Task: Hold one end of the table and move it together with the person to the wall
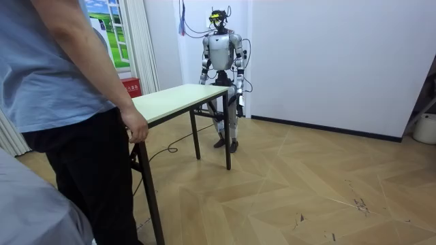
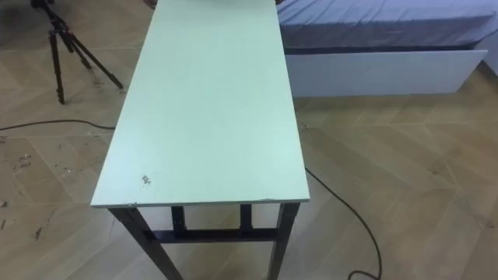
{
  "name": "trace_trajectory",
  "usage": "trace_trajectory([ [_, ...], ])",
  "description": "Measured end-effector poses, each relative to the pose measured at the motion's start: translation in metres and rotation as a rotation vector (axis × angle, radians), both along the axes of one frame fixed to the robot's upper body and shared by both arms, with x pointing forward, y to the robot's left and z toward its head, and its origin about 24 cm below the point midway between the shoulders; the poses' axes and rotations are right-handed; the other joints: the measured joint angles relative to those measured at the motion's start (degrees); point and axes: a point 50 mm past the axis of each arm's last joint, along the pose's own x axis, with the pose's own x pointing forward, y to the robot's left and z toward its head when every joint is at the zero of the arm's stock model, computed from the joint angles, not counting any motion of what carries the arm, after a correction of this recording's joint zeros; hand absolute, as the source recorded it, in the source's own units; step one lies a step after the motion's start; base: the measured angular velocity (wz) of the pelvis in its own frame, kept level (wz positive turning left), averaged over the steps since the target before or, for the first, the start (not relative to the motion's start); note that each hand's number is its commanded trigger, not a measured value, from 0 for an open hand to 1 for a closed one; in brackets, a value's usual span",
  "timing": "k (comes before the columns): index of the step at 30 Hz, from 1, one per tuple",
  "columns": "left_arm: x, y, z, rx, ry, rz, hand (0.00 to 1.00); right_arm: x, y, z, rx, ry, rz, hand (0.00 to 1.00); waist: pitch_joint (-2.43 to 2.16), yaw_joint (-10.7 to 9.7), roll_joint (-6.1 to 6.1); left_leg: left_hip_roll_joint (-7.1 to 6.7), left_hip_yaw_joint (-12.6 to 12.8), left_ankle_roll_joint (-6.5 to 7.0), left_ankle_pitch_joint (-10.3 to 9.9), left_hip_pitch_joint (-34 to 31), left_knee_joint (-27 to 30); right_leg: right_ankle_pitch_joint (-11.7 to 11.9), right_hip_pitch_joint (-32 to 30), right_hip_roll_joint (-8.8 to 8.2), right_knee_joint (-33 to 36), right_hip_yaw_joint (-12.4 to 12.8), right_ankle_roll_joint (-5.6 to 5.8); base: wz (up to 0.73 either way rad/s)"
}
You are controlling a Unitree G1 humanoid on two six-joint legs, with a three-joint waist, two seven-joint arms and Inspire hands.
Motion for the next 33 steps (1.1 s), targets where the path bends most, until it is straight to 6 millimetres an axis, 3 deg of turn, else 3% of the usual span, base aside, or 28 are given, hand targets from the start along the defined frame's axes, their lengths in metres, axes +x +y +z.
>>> trace_trajectory([
  [10,-0.005,0.003,-0.001,0.012,0.014,0.042,0.00,-0.017,0.000,-0.004,0.004,0.071,-0.017,0.00,-0.08,0.1,-0.18,0.02,0.0,0.00,0.0,0.0,0.0,0.0,0.3,-0.01,0.0,0.0,0.00,0.00],
  [16,-0.016,0.001,-0.004,-0.090,0.051,0.133,0.00,-0.023,0.001,-0.006,0.039,0.113,-0.043,0.00,-0.08,0.2,-0.41,-0.02,0.1,0.00,0.0,0.0,0.1,0.0,0.5,-0.05,-0.1,-0.1,0.02,0.00],
  [23,-0.022,0.001,-0.006,-0.252,0.061,0.231,0.00,-0.017,0.000,-0.004,0.109,0.082,-0.042,0.00,-0.02,0.1,0.71,0.00,0.5,0.08,-0.1,-0.7,0.6,-0.1,-0.2,-0.17,0.0,0.0,0.10,0.00],
  [33,-0.010,0.010,0.001,-0.491,-0.053,0.381,0.00,-0.001,-0.010,0.005,0.179,-0.013,0.007,0.00,0.05,0.1,1.33,-0.02,0.6,0.08,-0.1,-1.2,0.9,-0.1,-0.3,-0.22,0.0,-0.2,0.17,0.01],
])
